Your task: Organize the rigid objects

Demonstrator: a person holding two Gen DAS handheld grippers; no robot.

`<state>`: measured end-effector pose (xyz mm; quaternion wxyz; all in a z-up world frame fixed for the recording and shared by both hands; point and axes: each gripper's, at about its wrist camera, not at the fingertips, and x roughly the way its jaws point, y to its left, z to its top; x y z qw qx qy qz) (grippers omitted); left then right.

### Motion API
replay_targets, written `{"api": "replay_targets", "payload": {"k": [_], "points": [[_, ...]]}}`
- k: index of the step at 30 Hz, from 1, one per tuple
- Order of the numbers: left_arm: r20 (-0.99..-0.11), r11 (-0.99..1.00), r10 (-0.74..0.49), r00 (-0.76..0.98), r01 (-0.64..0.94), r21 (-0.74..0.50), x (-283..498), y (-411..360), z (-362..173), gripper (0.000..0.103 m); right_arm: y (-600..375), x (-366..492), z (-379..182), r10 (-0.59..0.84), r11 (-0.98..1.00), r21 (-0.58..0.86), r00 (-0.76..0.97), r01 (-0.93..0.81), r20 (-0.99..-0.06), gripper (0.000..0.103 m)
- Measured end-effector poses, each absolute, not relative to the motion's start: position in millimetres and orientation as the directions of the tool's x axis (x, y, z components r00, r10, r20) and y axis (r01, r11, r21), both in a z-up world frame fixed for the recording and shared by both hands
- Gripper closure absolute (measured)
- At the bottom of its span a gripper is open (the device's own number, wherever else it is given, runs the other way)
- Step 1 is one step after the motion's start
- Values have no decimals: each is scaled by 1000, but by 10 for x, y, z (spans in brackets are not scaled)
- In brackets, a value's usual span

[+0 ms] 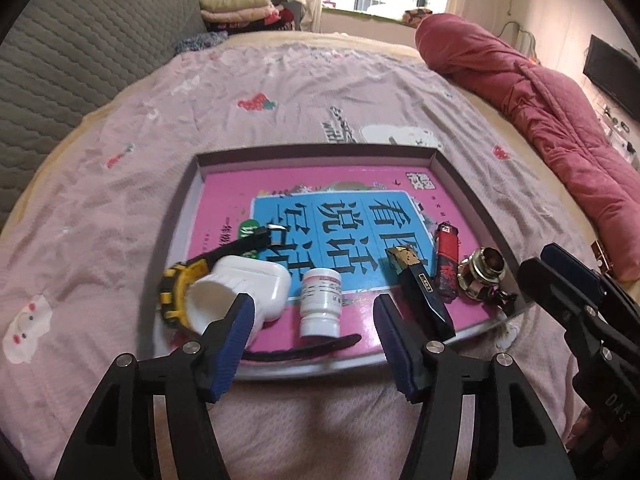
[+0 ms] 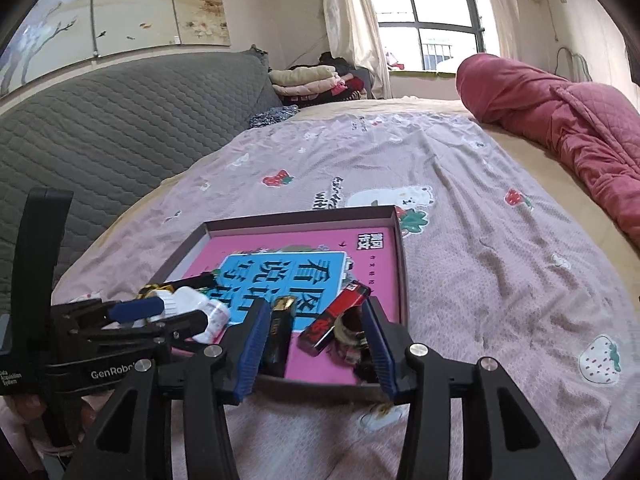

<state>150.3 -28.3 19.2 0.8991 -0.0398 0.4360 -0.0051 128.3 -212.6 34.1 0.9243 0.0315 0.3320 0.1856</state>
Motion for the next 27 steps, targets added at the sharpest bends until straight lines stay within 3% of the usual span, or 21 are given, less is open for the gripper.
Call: {"api": "replay_targets", "payload": {"k": [6,9,19,27], "points": [[-762,997,-22,647,-37,-60,1243,-195,363,36,-2033,1088,431,357,931,166,713,-325,-603,50],[-758,997,-5,652,-51,-50,1134,-148,412,28,-1993,1019,442,346,935,161,709,-317,-614,50],[-744,994,74,665,-114,-2,744,-36,504,28,-1900,706,394,294,948,110,690,-298,-662,49],[-753,993,52,656,-113,-29,500,-23,472,28,-1850,511,340,238,957,45,690,-286,-683,49]]}}
